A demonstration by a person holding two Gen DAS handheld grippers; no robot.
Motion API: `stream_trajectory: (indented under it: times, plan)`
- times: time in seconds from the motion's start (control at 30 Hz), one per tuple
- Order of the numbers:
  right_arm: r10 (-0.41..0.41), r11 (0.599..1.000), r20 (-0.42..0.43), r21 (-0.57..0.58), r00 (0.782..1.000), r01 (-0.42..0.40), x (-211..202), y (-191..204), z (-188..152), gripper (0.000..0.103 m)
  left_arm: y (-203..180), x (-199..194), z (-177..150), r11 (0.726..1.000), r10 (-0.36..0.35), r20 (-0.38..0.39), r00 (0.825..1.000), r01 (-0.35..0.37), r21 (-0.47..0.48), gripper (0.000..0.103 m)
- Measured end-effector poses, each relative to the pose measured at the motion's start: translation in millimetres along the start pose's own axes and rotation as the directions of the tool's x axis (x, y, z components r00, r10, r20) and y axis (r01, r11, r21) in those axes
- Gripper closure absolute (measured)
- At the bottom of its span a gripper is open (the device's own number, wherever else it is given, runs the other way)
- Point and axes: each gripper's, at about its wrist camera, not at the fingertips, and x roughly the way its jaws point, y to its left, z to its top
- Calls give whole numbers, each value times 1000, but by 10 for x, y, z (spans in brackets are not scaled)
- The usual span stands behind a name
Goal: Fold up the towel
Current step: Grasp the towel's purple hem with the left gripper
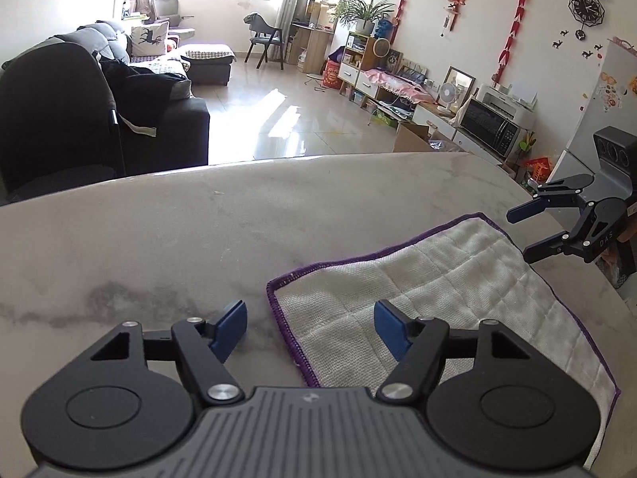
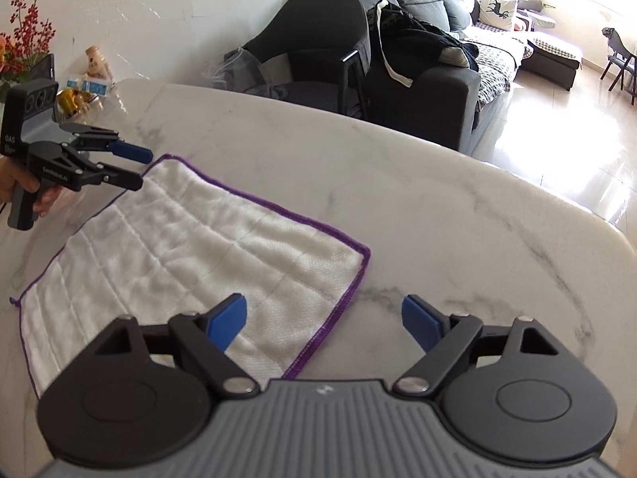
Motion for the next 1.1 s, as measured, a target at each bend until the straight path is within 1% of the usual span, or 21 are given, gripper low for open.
stream_trajectory:
  times: [0.07, 0.17, 0.23, 0.27, 0.33, 0.37, 0.43, 0.5, 0.57, 0.6, 0.63, 0.67, 0.73, 0.77, 0.83, 0.87, 0.93, 1.0, 1.1]
  plan:
    - [-6, 1000, 1, 8, 1000, 6, 28, -40, 44, 25, 21, 21, 20, 1000, -13, 2, 1000, 13, -7, 39]
    - [-9, 1000, 1, 17, 1000, 9, 73, -76, 96, 34, 74, 43, 49, 999, -39, 7, 999, 39, -33, 43]
    - [-11, 1000, 1, 24, 1000, 11, 103, -98, 130, 41, 110, 55, 61, 997, -51, 12, 999, 51, -50, 48]
    - [-12, 1000, 1, 27, 1000, 12, 117, -108, 147, 43, 128, 64, 67, 997, -54, 14, 998, 54, -55, 50]
    - [-14, 1000, -2, 20, 1000, 14, 147, -100, 152, 46, 135, 70, 74, 997, -53, 15, 998, 54, -56, 58]
    - [-16, 1000, 0, 9, 1000, 16, 158, -85, 157, 46, 142, 70, 75, 997, -52, 15, 999, 53, -56, 59]
    - [-20, 1000, 2, -7, 1000, 20, 166, -56, 163, 53, 154, 71, 75, 997, -50, 15, 999, 51, -56, 62]
    - [-27, 999, 3, -17, 1000, 27, 164, -27, 166, 55, 161, 74, 78, 997, -46, 15, 999, 46, -57, 66]
    - [-34, 999, 4, -26, 999, 34, 161, 3, 168, 55, 156, 78, 86, 998, -36, 19, 999, 37, -58, 71]
    - [-38, 999, 5, -31, 999, 38, 160, 17, 170, 55, 154, 80, 89, 998, -31, 21, 999, 32, -58, 78]
    - [-42, 998, 5, -36, 999, 42, 159, 32, 171, 53, 151, 78, 80, 998, -25, 23, 999, 26, -56, 87]
    - [-45, 998, 6, -40, 999, 45, 158, 47, 172, 50, 149, 79, 69, 998, -23, 26, 999, 24, -56, 90]
    - [-52, 997, 7, -50, 999, 53, 155, 77, 175, 38, 139, 79, 52, 998, -26, 36, 999, 28, -58, 96]
    - [-56, 997, 8, -55, 998, 56, 154, 91, 176, 36, 132, 76, 44, 998, -32, 43, 999, 34, -59, 97]
    - [-63, 996, 9, -64, 998, 64, 152, 121, 178, 27, 113, 67, 34, 997, -45, 56, 997, 48, -63, 98]
    - [-59, 996, 17, -71, 998, 60, 134, 147, 179, 26, 102, 59, 32, 996, -52, 61, 997, 56, -65, 98]
    - [-40, 995, 31, -85, 999, 43, 130, 207, 227, 26, 64, 25, 25, 996, -69, 69, 995, 73, -59, 98]
    - [0, 995, 44, -104, 999, 5, 110, 292, 272, 26, 31, 8, 20, 997, -66, 73, 995, 69, -46, 98]
    - [68, 984, 53, -169, 996, -58, 190, 514, 404, 32, -15, -23, 14, 997, -67, 83, 994, 70, -34, 98]
